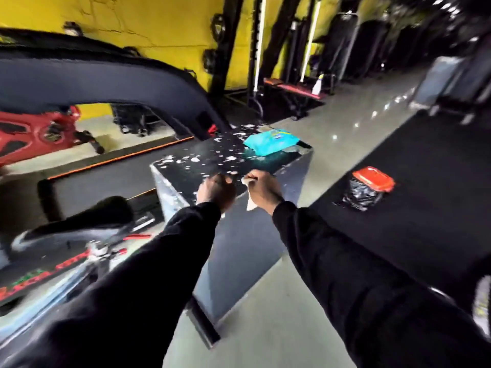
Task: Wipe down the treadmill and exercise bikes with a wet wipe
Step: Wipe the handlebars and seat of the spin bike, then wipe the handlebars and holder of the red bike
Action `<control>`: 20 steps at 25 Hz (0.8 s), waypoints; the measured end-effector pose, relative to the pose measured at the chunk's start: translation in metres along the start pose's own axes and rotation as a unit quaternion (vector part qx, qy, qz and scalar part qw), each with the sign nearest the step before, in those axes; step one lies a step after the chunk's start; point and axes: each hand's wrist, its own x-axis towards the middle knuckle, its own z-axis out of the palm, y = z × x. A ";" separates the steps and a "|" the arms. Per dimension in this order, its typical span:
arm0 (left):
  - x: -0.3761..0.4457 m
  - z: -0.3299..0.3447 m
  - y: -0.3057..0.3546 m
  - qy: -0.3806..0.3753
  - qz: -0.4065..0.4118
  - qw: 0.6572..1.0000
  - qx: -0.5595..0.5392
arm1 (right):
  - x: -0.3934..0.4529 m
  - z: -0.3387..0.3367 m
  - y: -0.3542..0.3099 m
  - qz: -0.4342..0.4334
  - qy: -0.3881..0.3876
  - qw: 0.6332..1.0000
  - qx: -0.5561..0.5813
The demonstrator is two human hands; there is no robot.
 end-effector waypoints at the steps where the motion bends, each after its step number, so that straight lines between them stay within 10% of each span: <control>1: 0.000 0.028 0.031 -0.018 0.007 1.000 -0.001 | 0.006 -0.024 0.034 0.020 0.011 1.000 -0.002; 20: 0.278 0.397 0.362 -0.172 0.177 0.969 -0.016 | 0.288 -0.266 0.395 0.218 0.091 0.968 -0.081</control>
